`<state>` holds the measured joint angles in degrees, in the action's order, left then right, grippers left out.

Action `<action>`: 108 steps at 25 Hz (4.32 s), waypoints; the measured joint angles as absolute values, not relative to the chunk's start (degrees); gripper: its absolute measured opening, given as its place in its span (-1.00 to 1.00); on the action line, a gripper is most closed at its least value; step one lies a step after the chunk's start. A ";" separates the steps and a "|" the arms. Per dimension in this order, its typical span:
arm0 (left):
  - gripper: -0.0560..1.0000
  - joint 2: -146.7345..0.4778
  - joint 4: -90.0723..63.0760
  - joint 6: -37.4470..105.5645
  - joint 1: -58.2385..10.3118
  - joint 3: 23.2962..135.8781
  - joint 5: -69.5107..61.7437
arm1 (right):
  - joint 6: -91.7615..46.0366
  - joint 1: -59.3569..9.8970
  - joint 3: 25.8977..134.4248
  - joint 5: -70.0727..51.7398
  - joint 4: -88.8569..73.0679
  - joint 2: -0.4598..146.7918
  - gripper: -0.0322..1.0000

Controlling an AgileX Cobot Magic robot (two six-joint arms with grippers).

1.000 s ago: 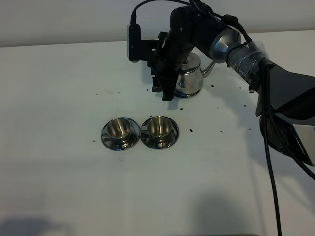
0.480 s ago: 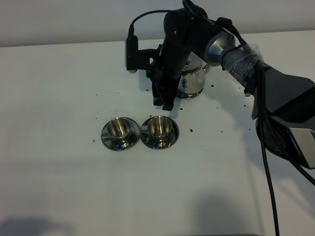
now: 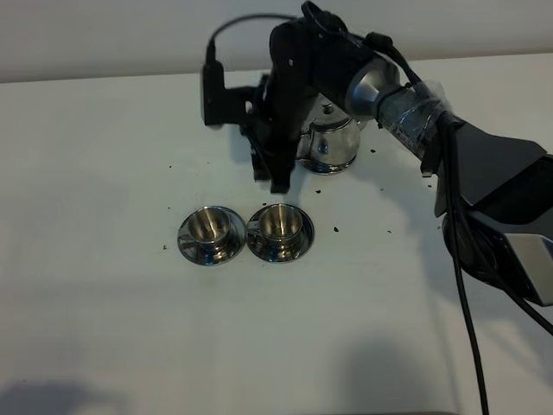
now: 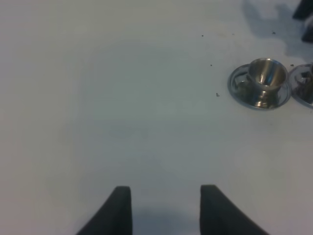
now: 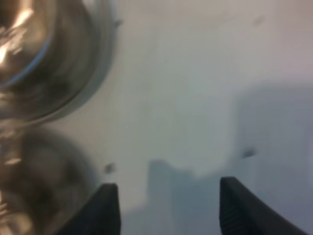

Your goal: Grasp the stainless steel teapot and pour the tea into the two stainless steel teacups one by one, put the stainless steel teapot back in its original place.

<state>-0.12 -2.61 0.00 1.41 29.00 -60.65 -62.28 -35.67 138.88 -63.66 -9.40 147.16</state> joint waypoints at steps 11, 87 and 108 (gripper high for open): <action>-0.20 -0.12 -2.61 0.00 1.41 29.00 -60.65 | -62.97 -34.21 138.88 -62.01 -1.78 146.20 -0.08; -0.20 -0.12 -2.61 0.00 1.41 29.00 -60.65 | -12.09 -33.25 117.74 -69.80 -3.29 127.62 -0.09; -0.20 -0.12 -2.61 0.00 1.41 29.00 -60.65 | 4.76 -28.41 121.51 -66.85 -10.71 135.30 0.01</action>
<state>-0.12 -2.61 0.00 1.41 29.00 -60.65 4.76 -28.41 121.51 -66.85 -10.71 135.30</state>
